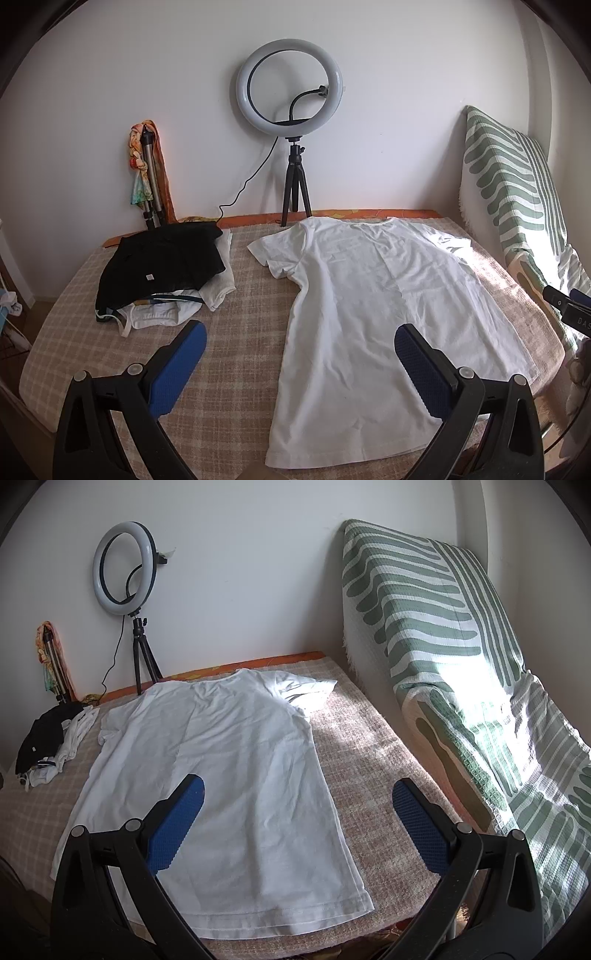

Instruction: Fold small clothes

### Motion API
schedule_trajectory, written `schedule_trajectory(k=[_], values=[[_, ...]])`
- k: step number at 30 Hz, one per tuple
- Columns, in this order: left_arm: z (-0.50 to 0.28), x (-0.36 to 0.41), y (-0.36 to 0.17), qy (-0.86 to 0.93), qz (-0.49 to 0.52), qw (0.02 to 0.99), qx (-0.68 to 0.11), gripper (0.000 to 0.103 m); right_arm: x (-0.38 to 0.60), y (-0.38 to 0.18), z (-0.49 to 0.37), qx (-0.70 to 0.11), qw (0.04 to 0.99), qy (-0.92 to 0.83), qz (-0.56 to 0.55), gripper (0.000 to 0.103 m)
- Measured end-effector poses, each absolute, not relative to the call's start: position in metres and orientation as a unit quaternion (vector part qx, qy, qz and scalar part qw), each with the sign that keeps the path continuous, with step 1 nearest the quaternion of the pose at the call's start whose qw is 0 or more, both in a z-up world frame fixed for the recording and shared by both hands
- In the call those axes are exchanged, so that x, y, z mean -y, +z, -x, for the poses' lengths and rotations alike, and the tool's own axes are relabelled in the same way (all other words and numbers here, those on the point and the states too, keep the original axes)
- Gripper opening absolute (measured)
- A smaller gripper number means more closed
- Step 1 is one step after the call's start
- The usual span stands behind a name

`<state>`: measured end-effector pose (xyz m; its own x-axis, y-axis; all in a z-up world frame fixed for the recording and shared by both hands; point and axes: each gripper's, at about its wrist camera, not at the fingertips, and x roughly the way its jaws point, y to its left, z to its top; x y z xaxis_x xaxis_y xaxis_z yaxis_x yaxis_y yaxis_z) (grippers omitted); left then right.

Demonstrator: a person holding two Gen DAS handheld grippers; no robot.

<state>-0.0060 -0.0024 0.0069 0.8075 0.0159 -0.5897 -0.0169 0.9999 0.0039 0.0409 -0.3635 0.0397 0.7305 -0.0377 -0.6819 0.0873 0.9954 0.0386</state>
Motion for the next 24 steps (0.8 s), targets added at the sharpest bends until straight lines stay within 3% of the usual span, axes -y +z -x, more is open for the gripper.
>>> schedule_trajectory(k=[24], values=[[0.0054, 0.0083, 0.0077, 0.005, -0.003, 0.951, -0.311, 0.103, 0.3649, 0.0396, -0.0422, -0.365, 0.929, -0.035, -0.038, 0.103]])
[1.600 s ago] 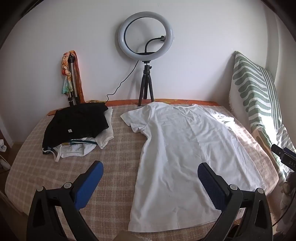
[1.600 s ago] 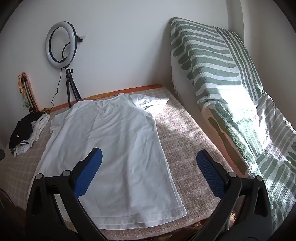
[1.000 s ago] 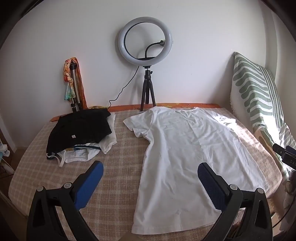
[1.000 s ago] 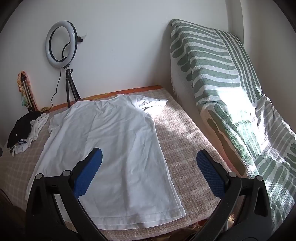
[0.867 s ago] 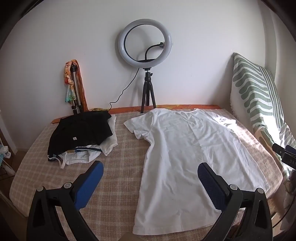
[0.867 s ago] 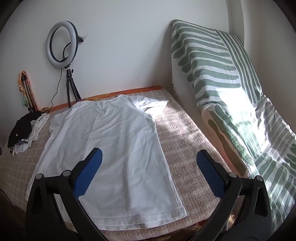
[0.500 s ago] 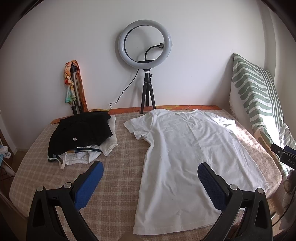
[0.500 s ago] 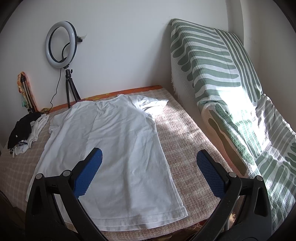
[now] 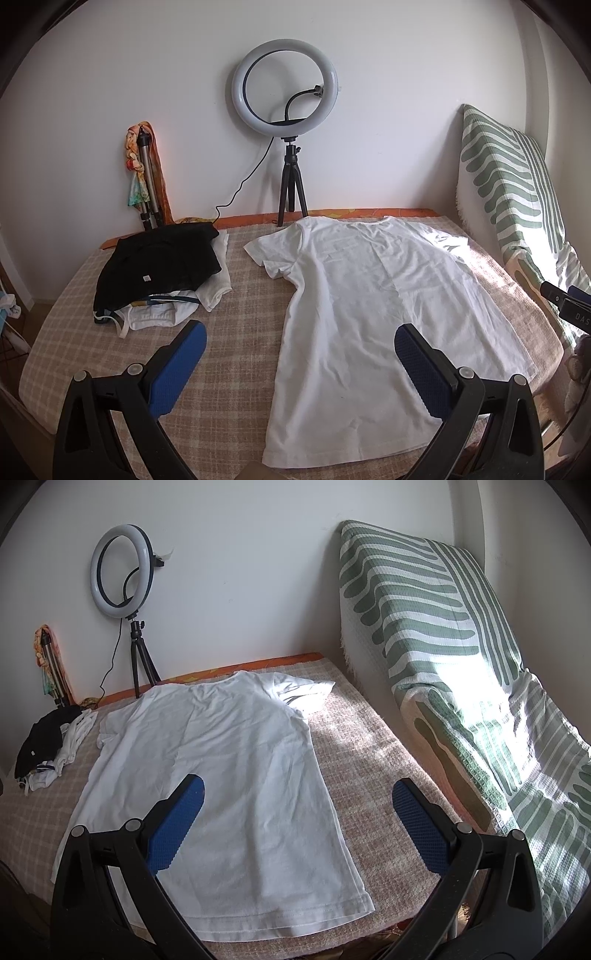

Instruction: Fold small clothes

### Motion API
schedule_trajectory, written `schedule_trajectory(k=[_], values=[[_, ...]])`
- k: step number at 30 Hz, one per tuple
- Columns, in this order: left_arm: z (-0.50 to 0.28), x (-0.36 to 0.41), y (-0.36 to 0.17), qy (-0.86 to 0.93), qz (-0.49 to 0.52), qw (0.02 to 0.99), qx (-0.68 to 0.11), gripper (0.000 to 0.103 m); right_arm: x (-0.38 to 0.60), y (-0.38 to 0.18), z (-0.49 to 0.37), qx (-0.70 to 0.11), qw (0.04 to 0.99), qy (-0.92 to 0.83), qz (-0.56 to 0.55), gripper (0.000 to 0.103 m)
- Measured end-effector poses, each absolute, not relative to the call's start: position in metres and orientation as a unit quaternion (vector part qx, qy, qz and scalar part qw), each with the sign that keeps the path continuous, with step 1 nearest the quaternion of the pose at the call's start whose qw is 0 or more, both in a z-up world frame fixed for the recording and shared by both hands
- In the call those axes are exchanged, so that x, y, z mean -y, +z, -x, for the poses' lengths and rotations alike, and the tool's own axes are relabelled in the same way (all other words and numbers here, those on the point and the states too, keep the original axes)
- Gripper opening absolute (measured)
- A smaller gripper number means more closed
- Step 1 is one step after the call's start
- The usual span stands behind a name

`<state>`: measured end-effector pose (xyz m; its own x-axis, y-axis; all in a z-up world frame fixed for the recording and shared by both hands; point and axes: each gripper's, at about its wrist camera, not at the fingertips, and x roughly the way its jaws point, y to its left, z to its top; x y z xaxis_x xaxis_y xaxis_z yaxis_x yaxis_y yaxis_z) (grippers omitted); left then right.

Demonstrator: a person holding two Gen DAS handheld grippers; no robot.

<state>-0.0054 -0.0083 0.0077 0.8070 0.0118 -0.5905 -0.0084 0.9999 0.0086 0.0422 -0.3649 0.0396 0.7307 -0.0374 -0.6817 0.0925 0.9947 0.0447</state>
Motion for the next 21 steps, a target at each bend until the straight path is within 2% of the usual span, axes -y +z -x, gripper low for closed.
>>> schedule_trajectory(k=[21], values=[[0.0031, 0.0139, 0.0043, 0.001, -0.004, 0.951, -0.310, 0.103, 0.3658, 0.0395, -0.0415, -0.364, 0.930, -0.035, -0.038, 0.103]])
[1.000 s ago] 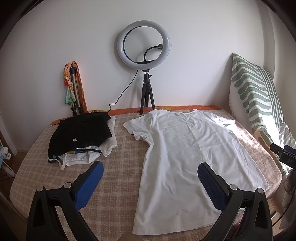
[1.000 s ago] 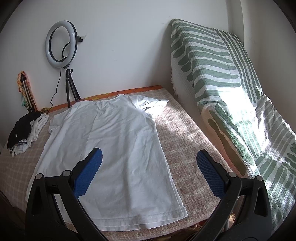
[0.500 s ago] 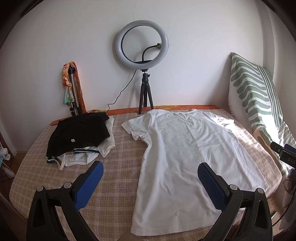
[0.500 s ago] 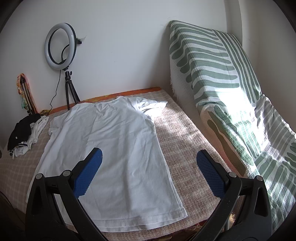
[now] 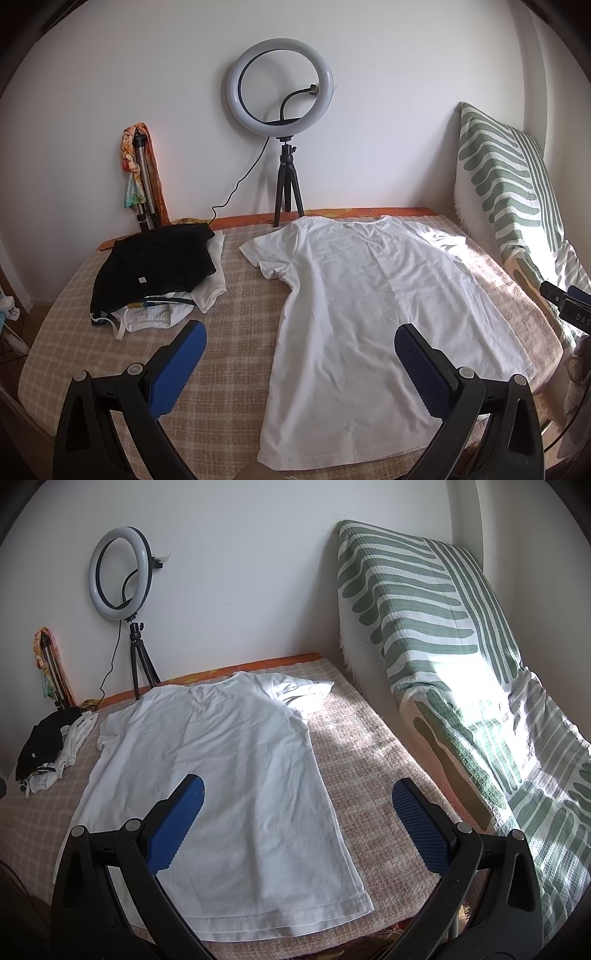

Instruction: Fold small clothes

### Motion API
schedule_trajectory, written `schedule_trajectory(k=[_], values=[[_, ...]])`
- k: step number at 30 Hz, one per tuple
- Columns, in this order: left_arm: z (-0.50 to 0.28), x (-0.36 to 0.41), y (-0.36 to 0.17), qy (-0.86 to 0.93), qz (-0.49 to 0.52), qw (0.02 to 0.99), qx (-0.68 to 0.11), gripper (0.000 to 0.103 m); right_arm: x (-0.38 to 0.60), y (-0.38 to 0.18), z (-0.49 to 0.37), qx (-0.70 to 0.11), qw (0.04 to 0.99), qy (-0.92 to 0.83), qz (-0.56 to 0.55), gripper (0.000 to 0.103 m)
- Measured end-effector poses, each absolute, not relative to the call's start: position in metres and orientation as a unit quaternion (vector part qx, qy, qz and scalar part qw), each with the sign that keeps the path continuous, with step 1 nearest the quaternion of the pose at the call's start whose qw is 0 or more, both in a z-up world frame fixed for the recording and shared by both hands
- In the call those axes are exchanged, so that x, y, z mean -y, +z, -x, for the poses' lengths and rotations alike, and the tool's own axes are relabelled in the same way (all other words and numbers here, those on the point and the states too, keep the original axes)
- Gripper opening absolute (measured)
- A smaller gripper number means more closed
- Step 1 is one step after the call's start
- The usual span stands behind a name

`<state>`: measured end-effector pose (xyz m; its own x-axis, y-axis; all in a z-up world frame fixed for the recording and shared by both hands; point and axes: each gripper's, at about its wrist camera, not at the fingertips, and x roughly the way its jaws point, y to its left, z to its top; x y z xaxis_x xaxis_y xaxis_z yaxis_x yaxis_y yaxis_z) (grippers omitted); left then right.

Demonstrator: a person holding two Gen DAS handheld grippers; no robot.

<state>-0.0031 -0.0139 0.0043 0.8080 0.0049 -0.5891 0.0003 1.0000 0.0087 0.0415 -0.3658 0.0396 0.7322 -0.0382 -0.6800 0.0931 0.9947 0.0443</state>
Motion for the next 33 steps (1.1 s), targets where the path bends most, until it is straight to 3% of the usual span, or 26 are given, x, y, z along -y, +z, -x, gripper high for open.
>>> schedule_trajectory(k=[28, 33], values=[[-0.009, -0.006, -0.019, 0.007, 0.009, 0.939, -0.344, 0.103, 0.353, 0.048, -0.058, -0.342, 0.938, -0.005, -0.051, 0.103], [-0.015, -0.025, -0.047, 0.026, 0.033, 0.922, -0.385, 0.087, 0.336, 0.049, -0.076, -0.357, 0.933, 0.029, -0.032, 0.103]])
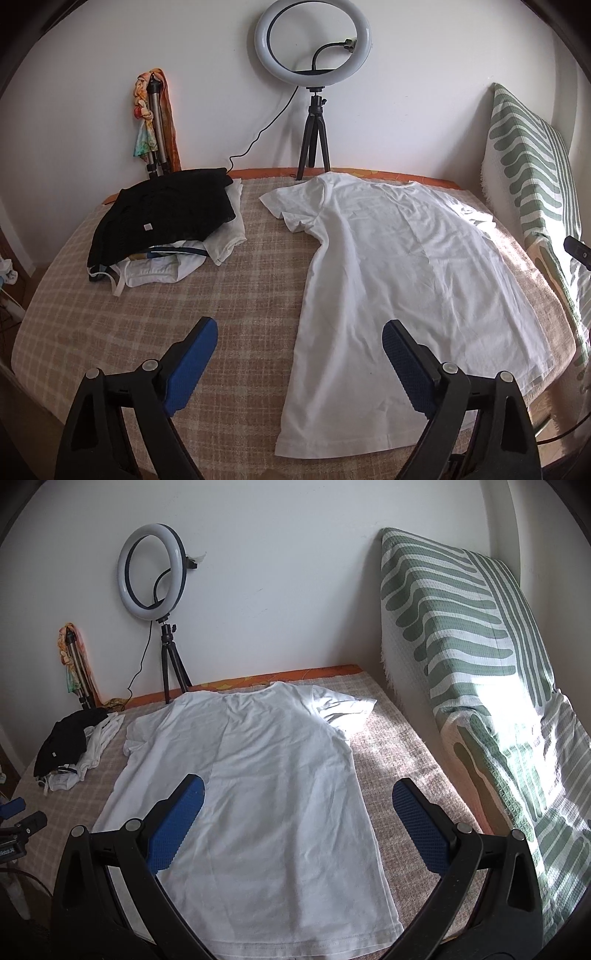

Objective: Fold small clothes
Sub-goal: 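Grasp the shirt hem with the left tool while the right tool grasps the shoulder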

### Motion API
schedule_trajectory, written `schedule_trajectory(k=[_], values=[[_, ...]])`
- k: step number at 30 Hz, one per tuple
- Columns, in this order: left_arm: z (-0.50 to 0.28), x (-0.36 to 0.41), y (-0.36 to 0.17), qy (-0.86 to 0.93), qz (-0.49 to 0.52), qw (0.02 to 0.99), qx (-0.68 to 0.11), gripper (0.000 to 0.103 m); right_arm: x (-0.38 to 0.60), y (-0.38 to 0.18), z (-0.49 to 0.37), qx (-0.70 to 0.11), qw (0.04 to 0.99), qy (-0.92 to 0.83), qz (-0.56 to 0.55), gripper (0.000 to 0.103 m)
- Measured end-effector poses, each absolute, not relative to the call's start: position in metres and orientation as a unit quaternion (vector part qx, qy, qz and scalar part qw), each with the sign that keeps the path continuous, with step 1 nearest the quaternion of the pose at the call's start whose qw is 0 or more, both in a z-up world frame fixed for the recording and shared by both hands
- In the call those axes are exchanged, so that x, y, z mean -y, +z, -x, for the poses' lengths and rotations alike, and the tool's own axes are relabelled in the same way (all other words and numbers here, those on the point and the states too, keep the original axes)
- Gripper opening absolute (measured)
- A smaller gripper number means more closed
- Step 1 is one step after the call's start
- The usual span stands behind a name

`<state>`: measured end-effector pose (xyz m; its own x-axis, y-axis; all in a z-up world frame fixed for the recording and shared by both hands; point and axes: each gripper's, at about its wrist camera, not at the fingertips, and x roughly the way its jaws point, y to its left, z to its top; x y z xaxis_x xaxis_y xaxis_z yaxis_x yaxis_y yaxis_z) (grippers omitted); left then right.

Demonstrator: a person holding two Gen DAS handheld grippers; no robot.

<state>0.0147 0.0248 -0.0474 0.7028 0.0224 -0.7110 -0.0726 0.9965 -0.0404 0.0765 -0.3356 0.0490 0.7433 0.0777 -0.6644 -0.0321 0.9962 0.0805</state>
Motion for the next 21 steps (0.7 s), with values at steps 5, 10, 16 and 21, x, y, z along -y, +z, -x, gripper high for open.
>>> schedule_trajectory(k=[5, 10, 16, 21], values=[[-0.005, -0.040, -0.062, 0.005, 0.085, 0.911, -0.403, 0.081, 0.310, 0.056, -0.098, -0.357, 0.931, 0.075, -0.029, 0.103], [0.002, -0.041, -0.061, 0.038, 0.056, 0.908, -0.413, 0.080, 0.273, 0.062, -0.118, -0.350, 0.929, 0.119, -0.017, 0.094], [0.007, -0.057, -0.069, 0.031, 0.084, 0.898, -0.431, 0.075, 0.234, 0.070, -0.146, -0.368, 0.911, 0.182, -0.043, 0.077], [0.019, -0.063, -0.090, 0.010, 0.135, 0.885, -0.445, 0.043, 0.189, 0.071, -0.172, -0.378, 0.900, 0.216, -0.001, 0.054]])
